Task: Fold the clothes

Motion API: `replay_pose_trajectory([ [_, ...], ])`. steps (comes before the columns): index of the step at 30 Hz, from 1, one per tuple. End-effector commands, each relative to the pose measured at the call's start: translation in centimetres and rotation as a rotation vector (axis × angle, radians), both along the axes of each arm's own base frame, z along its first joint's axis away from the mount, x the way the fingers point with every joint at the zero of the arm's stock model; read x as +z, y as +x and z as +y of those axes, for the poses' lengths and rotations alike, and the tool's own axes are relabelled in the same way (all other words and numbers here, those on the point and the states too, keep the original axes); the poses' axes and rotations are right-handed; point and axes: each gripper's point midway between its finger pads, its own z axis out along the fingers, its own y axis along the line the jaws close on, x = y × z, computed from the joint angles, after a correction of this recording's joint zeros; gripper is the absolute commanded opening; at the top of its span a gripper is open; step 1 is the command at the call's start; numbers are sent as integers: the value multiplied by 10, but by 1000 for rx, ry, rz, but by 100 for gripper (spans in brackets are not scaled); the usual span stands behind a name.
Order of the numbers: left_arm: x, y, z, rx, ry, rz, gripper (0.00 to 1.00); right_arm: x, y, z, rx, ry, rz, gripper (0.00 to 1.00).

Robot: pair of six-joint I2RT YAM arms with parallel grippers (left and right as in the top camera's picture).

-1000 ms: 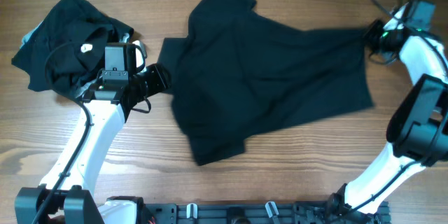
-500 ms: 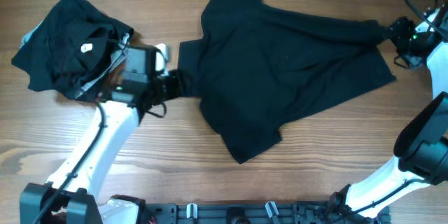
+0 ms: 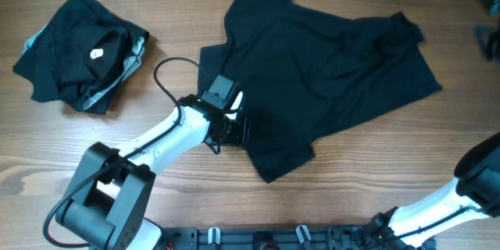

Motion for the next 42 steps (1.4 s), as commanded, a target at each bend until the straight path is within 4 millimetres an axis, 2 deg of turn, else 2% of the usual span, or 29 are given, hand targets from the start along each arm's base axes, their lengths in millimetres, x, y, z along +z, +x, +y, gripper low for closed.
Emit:
replay_pose_trajectory([
  [1, 1, 10, -5, -7, -9, -39, 59, -85, -67, -38, -187, -272, 494, 89],
  [2, 1, 13, -4, -3, -6, -53, 57, -100, -81, -35, -190, -274, 565, 86],
  [3, 1, 16, -1, 17, 7, -61, 57, -112, -89, -29, -179, -255, 596, 75],
  [4, 1, 20, 2, 57, 17, -68, 57, -132, -99, -16, -152, -213, 628, 65],
  [5, 2, 23, 0, 64, 4, -75, 57, -143, -100, -7, -125, -189, 614, 64],
  [7, 7, 24, -14, 46, -70, -73, 60, -158, -87, 8, -24, -185, 498, 64],
  [9, 15, 19, -31, 16, -169, -44, 61, -174, -85, 14, -26, -192, 467, 59],
  [13, 21, 10, -42, -11, -242, 1, 62, -191, -74, 22, -12, -232, 413, 59],
  [16, 21, 10, -42, -15, -241, -1, 62, -211, -81, 24, -66, -217, 504, 50],
  [18, 21, 9, -42, -15, -240, 0, 62, -218, -84, 21, -77, -232, 531, 32],
  [19, 21, 9, -42, -15, -240, 1, 62, -215, -84, 19, -81, -233, 526, 18],
  [21, 24, 10, -42, -16, -244, -7, 62, -203, -87, 19, -86, -234, 524, 4],
  [23, 38, 16, -48, -23, -271, -37, 62, -159, -91, 21, -103, -255, 476, 4],
  [24, 50, 17, -57, -44, -306, -46, 62, -130, -90, 28, -102, -253, 419, 5],
  [25, 54, 14, -63, -64, -315, -45, 62, -108, -93, 35, -108, -242, 388, 4],
  [27, 46, -1, -64, -90, -248, -26, 62, -74, -104, 43, -120, -284, 359, 4],
  [28, 35, -9, -52, -85, -149, -13, 62, -64, -108, 45, -126, -296, 349, 4],
  [31, 23, -37, -28, -85, -10, 83, 62, -62, -111, 47, -125, -293, 353, 4],
  [34, 12, -50, -24, -105, 14, 105, 64, -63, -112, 47, -135, -289, 363, 4],
  [39, -31, -42, -24, -109, 65, 78, 67, -64, -113, 44, -156, -290, 374, 4],
  [42, -38, -39, -26, -161, 63, 59, 66, -64, -113, 44, -156, -290, 374, 4],
])
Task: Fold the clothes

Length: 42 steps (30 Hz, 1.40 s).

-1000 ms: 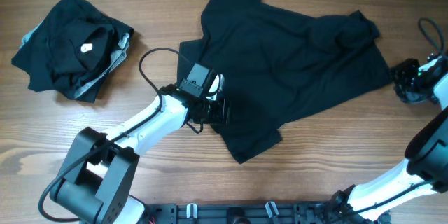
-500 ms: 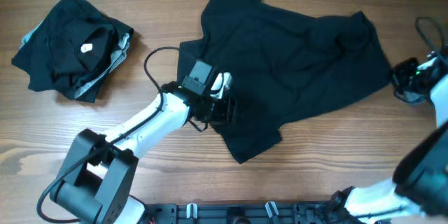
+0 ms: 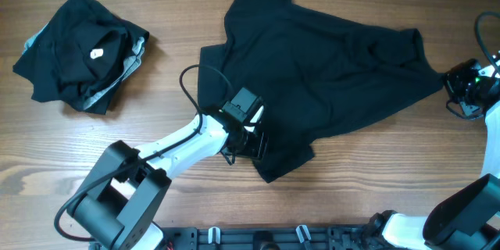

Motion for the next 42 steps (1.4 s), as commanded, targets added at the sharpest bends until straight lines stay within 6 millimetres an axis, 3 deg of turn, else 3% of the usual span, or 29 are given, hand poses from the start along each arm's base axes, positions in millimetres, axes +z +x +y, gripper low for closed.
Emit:
replay_pose_trajectory([
  [1, -29, -5, 12, -47, 72, 11, 65, 0, 0, -3, -19, -10, 6, 4],
  [2, -29, -4, 12, -47, 70, 9, 59, 0, 0, -3, -19, -10, 6, 4],
  [3, -28, -4, 12, -46, 70, 9, 45, 0, 0, -3, -19, -10, 7, 4],
  [5, -28, -3, 15, -31, 76, 18, 8, 0, 0, -3, -18, -11, 7, 4],
  [8, -11, 17, 32, 101, 87, 45, 4, 1, 0, -3, -18, -11, 5, 4],
  [11, 51, 59, 80, 274, 152, -20, 4, 0, 0, -3, -17, -10, 8, 4],
  [12, 100, 81, 114, 377, 178, -101, 4, -1, -3, -1, -16, -3, 17, 4],
  [13, 131, 91, 129, 423, 167, -157, 4, -1, -5, 1, -11, 4, 27, 5],
  [14, 182, 104, 151, 506, 131, -262, 4, 2, -8, 12, 43, 28, 20, 4],
  [16, 262, 118, 179, 616, 46, -460, 4, 14, -15, 24, 92, 44, 14, 5],
  [17, 330, 121, 194, 675, -28, -641, 4, 35, -19, 36, 156, 45, -14, 5],
  [20, 442, 107, 206, 675, -126, -947, 4, 91, -27, 61, 276, 49, -103, 4],
  [22, 488, 95, 207, 670, -170, -1063, 4, 144, -31, 81, 374, 30, -210, 4],
  [25, 525, 86, 215, 665, -152, -1195, 4, 237, -29, 99, 461, -52, -437, 4],
  [27, 514, 84, 209, 639, -160, -1143, 4, 264, -32, 101, 448, -78, -482, 4],
  [30, 416, 92, 173, 502, -146, -714, 10, 254, -37, 96, 413, -78, -423, 4],
  [33, 322, 98, 102, 270, -128, -348, 15, 243, -36, 84, 364, -105, -367, 4],
  [35, 262, 101, 46, 128, -84, -210, 18, 234, -35, 73, 322, -117, -321, 4],
  [36, 236, 102, 29, 109, -46, -160, 18, 231, -34, 71, 317, -118, -311, 4],
  [40, 120, 91, -5, 97, 132, 87, 9, 222, -29, 65, 305, -110, -282, 4],
  [42, 75, 75, -18, 57, 157, 214, 6, 217, -25, 61, 299, -106, -265, 4],
])
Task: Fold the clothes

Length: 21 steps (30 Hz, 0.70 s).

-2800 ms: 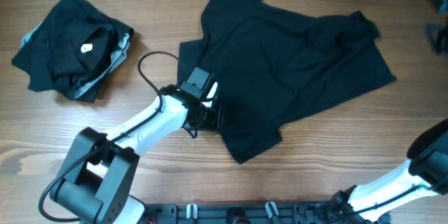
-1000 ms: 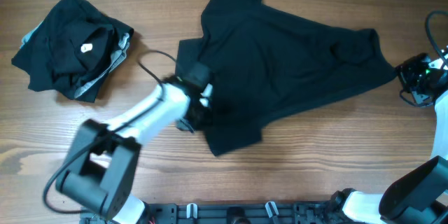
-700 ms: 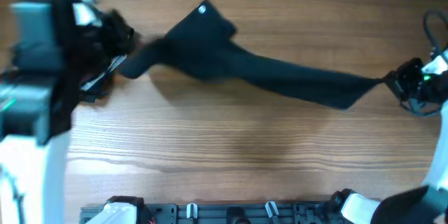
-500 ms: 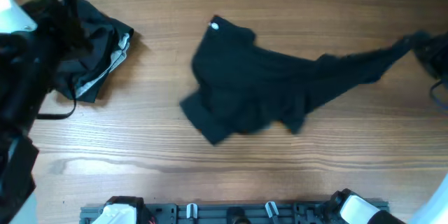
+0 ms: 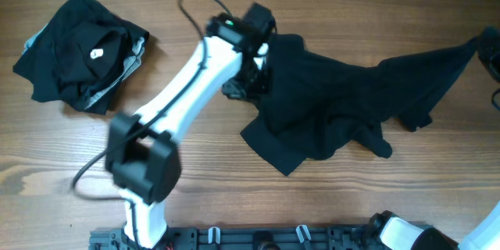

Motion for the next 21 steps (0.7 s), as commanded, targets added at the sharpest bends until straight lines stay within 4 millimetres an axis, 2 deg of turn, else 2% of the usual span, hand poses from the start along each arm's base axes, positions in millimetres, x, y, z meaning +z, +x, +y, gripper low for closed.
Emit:
replay_pose_trajectory([
  [1, -65, -28, -18, -35, 26, 196, 6, -8, 5, -10, -26, -2, 30, 4],
  [4, -99, -44, -30, -64, 34, 265, 6, -19, 11, -16, -50, 26, 63, 4],
  [6, -115, -49, -22, -62, 63, 279, 6, -25, 13, -19, -54, 31, 80, 4],
  [7, -121, -46, -11, -51, 110, 261, 6, -27, 15, -20, -54, 35, 86, 4],
  [8, -129, -33, 16, -9, 236, 202, 6, -28, 16, -20, -53, 36, 90, 4],
  [10, -135, -2, 60, 34, 398, 80, 8, -28, 17, -21, -52, 32, 85, 4],
  [12, -137, 29, 86, 107, 426, 3, 8, -28, 18, -21, -52, 30, 83, 4],
  [13, -138, 52, 107, 179, 429, -43, 8, -28, 18, -21, -52, 31, 83, 4],
  [15, -135, 85, 145, 306, 411, -94, 8, -28, 18, -21, -52, 31, 82, 4],
  [16, -132, 95, 156, 348, 383, -97, 6, -28, 18, -21, -52, 31, 82, 4],
  [17, -123, 102, 153, 354, 261, -57, 5, -28, 18, -21, -52, 32, 83, 4],
  [18, -101, 102, 133, 333, 54, 9, 4, -28, 18, -21, -52, 32, 83, 4],
  [19, -70, 101, 107, 278, -135, 25, 4, -28, 18, -21, -52, 31, 83, 4],
  [21, -24, 93, 80, 189, -240, -40, 7, -28, 18, -22, -52, 30, 82, 4],
])
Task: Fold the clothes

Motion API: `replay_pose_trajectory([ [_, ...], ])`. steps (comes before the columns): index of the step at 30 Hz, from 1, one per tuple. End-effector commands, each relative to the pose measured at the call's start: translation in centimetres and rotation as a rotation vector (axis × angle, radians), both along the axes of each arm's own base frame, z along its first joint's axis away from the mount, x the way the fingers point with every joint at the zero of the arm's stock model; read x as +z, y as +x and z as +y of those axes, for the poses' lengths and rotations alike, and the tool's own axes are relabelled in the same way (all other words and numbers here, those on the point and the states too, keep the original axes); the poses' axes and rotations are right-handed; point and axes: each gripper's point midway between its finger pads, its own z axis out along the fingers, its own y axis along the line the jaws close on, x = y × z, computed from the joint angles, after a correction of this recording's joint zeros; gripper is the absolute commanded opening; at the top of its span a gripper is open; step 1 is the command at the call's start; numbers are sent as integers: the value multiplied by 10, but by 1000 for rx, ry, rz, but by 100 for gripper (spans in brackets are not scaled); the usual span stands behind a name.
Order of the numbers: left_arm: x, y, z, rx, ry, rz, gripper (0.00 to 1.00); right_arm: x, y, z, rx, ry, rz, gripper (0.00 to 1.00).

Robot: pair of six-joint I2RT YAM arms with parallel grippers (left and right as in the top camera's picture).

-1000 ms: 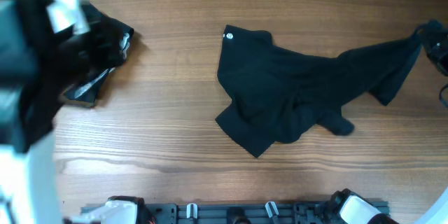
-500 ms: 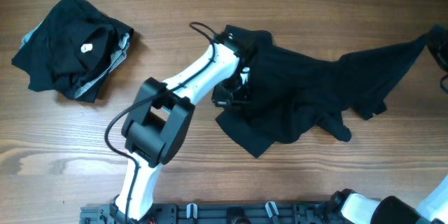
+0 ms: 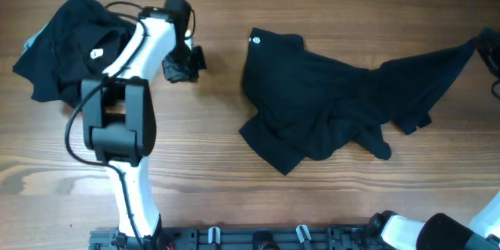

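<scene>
A black shirt [image 3: 328,117] lies rumpled on the wooden table [image 3: 234,195], right of the middle, with a small white tag at its upper left corner. One end of it is stretched up toward the right edge. There my right gripper [image 3: 492,45] is barely in view and seems shut on that end. My left gripper [image 3: 186,64] hangs over bare wood left of the shirt. It is apart from the cloth, and its jaws are spread with nothing in them.
A heap of dark clothes [image 3: 74,51] with a white label lies at the far left, partly under my left arm [image 3: 129,86]. A cable [image 3: 494,87] shows at the right edge. The arm mounts run along the front edge.
My left gripper has let go of the shirt's left part and now stands further left, over bare table near the heap. The shirt's left side has dropped flat. The right end remains held high.
The shirt lay spread out with my left gripper at its lower left edge. Then my right gripper came in at its right corner. Both then held the shirt, bunched and shifted. Now only the right end is held and my left gripper is free.
</scene>
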Motion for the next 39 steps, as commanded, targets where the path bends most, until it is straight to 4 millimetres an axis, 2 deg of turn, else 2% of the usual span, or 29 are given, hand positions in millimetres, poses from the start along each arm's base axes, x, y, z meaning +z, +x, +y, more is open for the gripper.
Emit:
replay_pose_trajectory([
  [1, 92, -14, -83, -223, -284, -156, 14, 0, 1, -3, -11, -3, 1, 5],
  [2, 100, -26, -96, -267, -253, -163, 30, 0, 2, -4, -12, -4, -1, 4],
  [3, 96, -40, -104, -305, -184, -141, 45, 0, 2, -4, -15, -5, 0, 4],
  [4, 87, -55, -114, -333, -136, -103, 55, -1, 1, -7, -27, -16, 7, 4],
  [7, 55, -101, -142, -425, -114, -7, 75, -2, 0, -10, -41, -32, 18, 4],
  [8, 40, -117, -149, -461, -107, 18, 75, -2, 0, -11, -44, -28, 18, 4],
  [10, 14, -139, -154, -505, -96, 47, 59, -2, 0, -11, -58, -15, 19, 4],
  [11, 4, -147, -153, -515, -91, 58, 45, -2, 0, -11, -59, -14, 19, 4],
  [12, -6, -152, -151, -519, -90, 63, 37, -2, 0, -11, -59, -14, 19, 4],
  [13, -24, -149, -138, -488, -26, 50, 34, -2, 0, -10, -59, -13, 20, 4],
  [15, -35, -139, -126, -437, 45, 28, 31, -2, 0, -10, -59, -13, 20, 4],
  [16, -41, -130, -120, -417, 74, 6, 24, -2, 0, -10, -59, -13, 20, 5],
  [18, -55, -106, -106, -346, 141, -46, 4, -2, 0, -11, -59, -15, 16, 4],
  [21, -68, -76, -78, -267, 210, -101, 4, 0, 2, -12, -59, -23, 4, 4],
  [23, -62, -52, -57, -189, 207, -133, 4, 2, 4, -13, -59, -28, -3, 5],
  [24, -52, -42, -48, -166, 184, -126, 4, 2, 4, -14, -60, -29, -7, 4],
  [27, -1, -8, -22, -126, 165, -189, 4, 3, 5, -14, -59, -33, -13, 5],
  [28, 26, -2, -32, -152, 83, -222, 4, 3, 5, -14, -59, -33, -12, 5],
  [29, 43, -3, -45, -176, 9, -241, 4, 3, 5, -14, -59, -33, -12, 6],
  [30, 63, -12, -70, -210, -97, -259, 7, 3, 5, -14, -60, -33, -12, 6],
  [31, 74, -22, -90, -274, -165, -265, 8, 3, 5, -14, -60, -33, -12, 6],
  [33, 74, -44, -122, -380, -203, -243, 9, 0, 5, -18, -83, -30, 1, 6],
  [34, 57, -67, -142, -463, -194, -203, 8, -2, 6, -20, -96, -29, 12, 6],
  [36, 24, -100, -156, -534, -155, -117, 7, -7, 8, -22, -96, -21, 24, 6],
  [38, -22, -126, -156, -525, -100, -9, 7, -12, 10, -23, -96, -14, 35, 6],
  [39, -32, -126, -149, -498, -56, 2, 7, -12, 10, -23, -96, -13, 36, 6],
])
